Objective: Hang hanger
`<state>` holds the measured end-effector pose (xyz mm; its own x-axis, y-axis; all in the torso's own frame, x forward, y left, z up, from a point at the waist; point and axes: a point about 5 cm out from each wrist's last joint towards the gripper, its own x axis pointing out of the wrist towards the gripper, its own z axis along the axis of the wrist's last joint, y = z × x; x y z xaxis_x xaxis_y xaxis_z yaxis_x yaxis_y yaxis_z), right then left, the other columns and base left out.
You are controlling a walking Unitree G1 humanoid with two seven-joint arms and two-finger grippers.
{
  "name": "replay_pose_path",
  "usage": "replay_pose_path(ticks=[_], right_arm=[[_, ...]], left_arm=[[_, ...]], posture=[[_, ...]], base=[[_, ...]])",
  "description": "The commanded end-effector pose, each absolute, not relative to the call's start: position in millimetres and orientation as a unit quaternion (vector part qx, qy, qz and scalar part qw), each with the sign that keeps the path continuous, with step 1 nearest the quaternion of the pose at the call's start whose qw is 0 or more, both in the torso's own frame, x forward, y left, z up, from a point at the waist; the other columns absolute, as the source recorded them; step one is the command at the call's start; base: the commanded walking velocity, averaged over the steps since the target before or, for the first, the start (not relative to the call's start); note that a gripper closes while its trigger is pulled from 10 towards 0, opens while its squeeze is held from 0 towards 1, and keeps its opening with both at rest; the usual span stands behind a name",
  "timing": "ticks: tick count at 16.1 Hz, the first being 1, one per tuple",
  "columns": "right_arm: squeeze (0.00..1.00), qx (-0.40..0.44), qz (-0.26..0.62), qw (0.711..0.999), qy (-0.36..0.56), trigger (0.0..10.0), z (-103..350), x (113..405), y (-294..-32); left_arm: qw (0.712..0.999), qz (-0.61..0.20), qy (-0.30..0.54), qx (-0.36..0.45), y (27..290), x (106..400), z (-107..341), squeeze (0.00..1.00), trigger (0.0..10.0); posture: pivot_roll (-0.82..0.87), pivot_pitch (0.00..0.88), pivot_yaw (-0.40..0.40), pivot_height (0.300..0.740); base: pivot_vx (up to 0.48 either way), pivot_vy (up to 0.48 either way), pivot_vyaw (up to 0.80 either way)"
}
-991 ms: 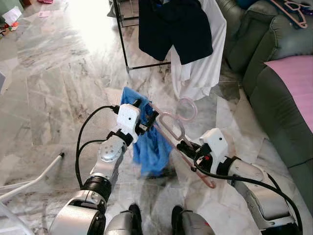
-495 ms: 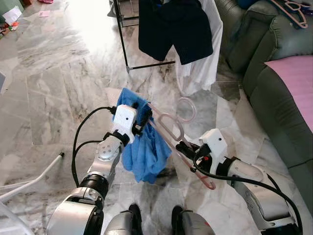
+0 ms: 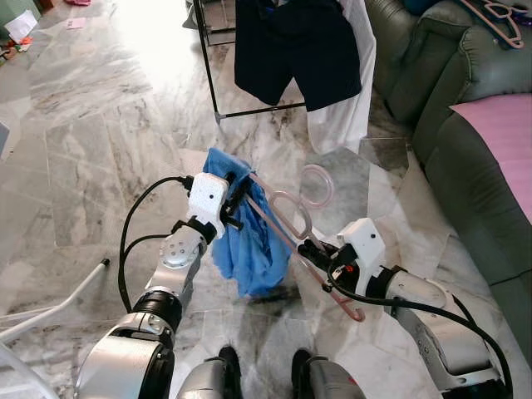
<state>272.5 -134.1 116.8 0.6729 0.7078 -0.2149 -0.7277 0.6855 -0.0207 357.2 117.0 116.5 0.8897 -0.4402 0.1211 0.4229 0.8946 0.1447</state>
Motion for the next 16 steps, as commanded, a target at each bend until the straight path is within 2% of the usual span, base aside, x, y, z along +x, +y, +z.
replay_pose_path(ticks=[1,6,13,14,15,16], right_arm=[[0.00,-0.050,0.395,0.914,0.081,10.0,121,274,-132],[0.00,-0.046,0.349,0.932,0.086,10.0,118,281,-140],[0.00,-0.044,0.342,0.935,0.083,10.0,119,288,-139],[0.00,-0.045,0.345,0.934,0.082,10.0,119,288,-138],[0.00,-0.045,0.348,0.933,0.082,10.0,119,287,-137],[0.00,-0.046,0.354,0.931,0.083,10.0,119,286,-136]], left_arm=[[0.972,-0.219,-0.069,0.055,122,357,114,0.00,0.0],[0.973,-0.210,-0.083,0.049,135,356,117,0.00,0.0],[0.972,-0.215,-0.081,0.042,139,347,109,0.00,0.0],[0.970,-0.221,-0.086,0.044,134,347,110,0.00,3.6],[0.969,-0.228,-0.091,0.041,130,347,111,0.00,10.0],[0.964,-0.243,-0.101,0.037,118,345,112,0.43,10.0]], posture=[[-0.23,0.228,0.031,0.740],[-0.22,0.233,0.033,0.740],[-0.20,0.232,0.026,0.740],[-0.20,0.231,0.025,0.740],[-0.20,0.232,0.026,0.740],[-0.21,0.233,0.023,0.740]], base=[[0.000,0.000,0.00],[0.000,0.000,0.00],[0.000,0.000,0.00],[0.000,0.000,0.00],[0.000,0.000,0.00],[0.000,0.000,0.00]])
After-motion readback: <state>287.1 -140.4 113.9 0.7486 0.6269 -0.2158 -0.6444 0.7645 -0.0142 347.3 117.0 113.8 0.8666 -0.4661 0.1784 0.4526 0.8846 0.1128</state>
